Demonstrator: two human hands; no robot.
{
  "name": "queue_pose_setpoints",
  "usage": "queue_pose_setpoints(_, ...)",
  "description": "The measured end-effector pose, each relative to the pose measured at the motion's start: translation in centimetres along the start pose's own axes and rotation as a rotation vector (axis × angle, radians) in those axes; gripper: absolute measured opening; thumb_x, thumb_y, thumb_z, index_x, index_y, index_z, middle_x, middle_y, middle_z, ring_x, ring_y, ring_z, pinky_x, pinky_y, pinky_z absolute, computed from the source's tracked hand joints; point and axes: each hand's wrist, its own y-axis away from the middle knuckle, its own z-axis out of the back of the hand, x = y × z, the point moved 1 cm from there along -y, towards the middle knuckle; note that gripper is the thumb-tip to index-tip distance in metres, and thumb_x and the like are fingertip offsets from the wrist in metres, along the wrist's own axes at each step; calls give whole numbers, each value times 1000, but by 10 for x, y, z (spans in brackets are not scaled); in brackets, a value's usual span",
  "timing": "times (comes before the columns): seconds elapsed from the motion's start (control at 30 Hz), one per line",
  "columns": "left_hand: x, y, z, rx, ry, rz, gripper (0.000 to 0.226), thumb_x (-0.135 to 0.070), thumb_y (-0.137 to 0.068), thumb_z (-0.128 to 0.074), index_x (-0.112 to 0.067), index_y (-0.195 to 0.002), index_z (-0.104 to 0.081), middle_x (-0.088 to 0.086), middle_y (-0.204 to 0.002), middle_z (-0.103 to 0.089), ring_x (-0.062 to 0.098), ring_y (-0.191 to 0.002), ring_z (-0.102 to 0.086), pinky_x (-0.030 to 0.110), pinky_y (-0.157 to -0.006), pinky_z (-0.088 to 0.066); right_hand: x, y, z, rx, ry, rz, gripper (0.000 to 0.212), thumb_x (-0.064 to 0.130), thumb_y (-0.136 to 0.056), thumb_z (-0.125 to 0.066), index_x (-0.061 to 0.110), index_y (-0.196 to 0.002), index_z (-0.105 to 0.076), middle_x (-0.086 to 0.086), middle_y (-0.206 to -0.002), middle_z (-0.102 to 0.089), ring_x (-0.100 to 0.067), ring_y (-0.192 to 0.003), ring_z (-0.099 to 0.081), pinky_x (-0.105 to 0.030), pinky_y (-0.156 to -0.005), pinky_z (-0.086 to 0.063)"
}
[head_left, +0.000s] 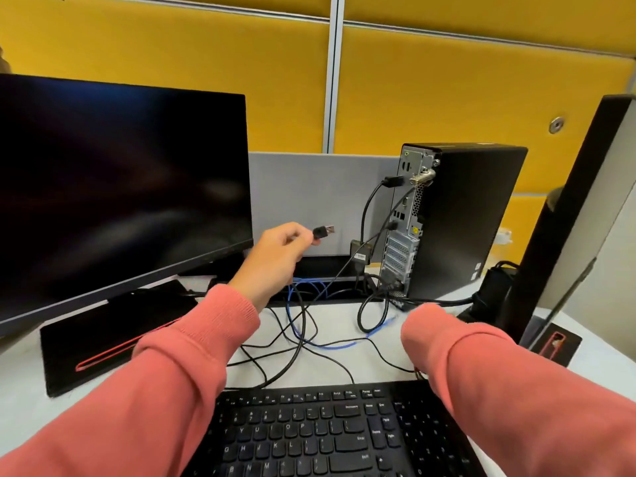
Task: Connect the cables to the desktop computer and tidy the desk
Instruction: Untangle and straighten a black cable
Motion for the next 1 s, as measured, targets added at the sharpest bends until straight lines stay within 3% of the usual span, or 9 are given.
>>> queue_pose_setpoints(0.1,0,-1,-13,29,51,-26,25,-23,-106,-50,-13,-99,-72,-5,-64,-37,9,-51,-31,23,-49,-34,-12,9,18,-31,52,-14,33,20,-100,-44,14,-125,-64,-6,-125,-66,-31,-109,-63,-35,-83,-46)
queue_pose_setpoints(0.17,1,-2,-18,54,120,-31,26,-22,-107,-49,-15,-100,-72,2,-74,-45,9,-57,-40,23,-57,-46,-19,0,30,-156,-127,-82,30,22,-96,-44,17,-116,-66,-3,-113,-68,-29,-97,-65,-34,-78,-49)
queue_pose_setpoints(0.23,1,-2,-23,81,220,-32,27,-21,-108,-47,-15,-101,-72,2,-79,-50,9,-63,-47,23,-65,-48,-27,-16,36,-264,-463,-119,21,21,-92,-49,12,-104,-64,-5,-101,-67,-27,-91,-65,-37,-80,-56)
queue_pose_setpoints(0.3,2,-1,-26,96,283,-35,27,-19,-109,-45,-13,-103,-71,0,-79,-50,8,-66,-47,22,-67,-46,-35,-25,42,-488,-846,-70,12,16,-90,-55,14,-96,-66,-5,-100,-68,-24,-90,-65,-37,-82,-56)
queue_pose_setpoints(0.4,5,-1,-30,125,346,-57,28,-20,-109,-43,-20,-98,-69,-4,-77,-48,7,-65,-43,23,-66,-41,-32,-23,47,-861,-1417,213,22,8,-88,-63,27,-98,-70,5,-97,-71,-13,-91,-67,-36,-88,-56)
queue_pose_setpoints(0.47,5,-1,-32,158,378,-81,28,-20,-110,-42,-22,-95,-66,-4,-76,-46,8,-64,-40,25,-67,-36,-22,-13,51,-1039,-1650,377,23,7,-89,-67,25,-102,-72,4,-93,-72,-9,-78,-65,-29,-76,-55)
queue_pose_setpoints(0.6,2,0,-33,215,416,-105,23,-20,-110,-41,-18,-101,-62,-3,-77,-44,9,-66,-37,27,-68,-34,-9,-10,53,-1287,-1740,355,13,12,-90,-73,22,-98,-74,6,-85,-70,-1,-63,-56,-20,-65,-47)
queue_pose_setpoints(0.83,7,-10,-36,230,435,-134,24,-21,-109,-44,-20,-100,-66,0,-79,-44,11,-67,-39,29,-69,-35,-8,-14,54,-1459,-1667,235,12,11,-87,-76,22,-92,-76,3,-85,-67,-4,-65,-56,-18,-65,-48)
queue_pose_setpoints(1.0,11,-23,-37,84,295,-199,17,-16,-103,-58,-7,-109,-71,-3,-72,-49,7,-62,-42,18,-60,-37,-11,-35,47,-1387,-1768,94,11,15,-90,-73,26,-87,-74,1,-78,-68,-24,-72,-63,-41,-67,-57)
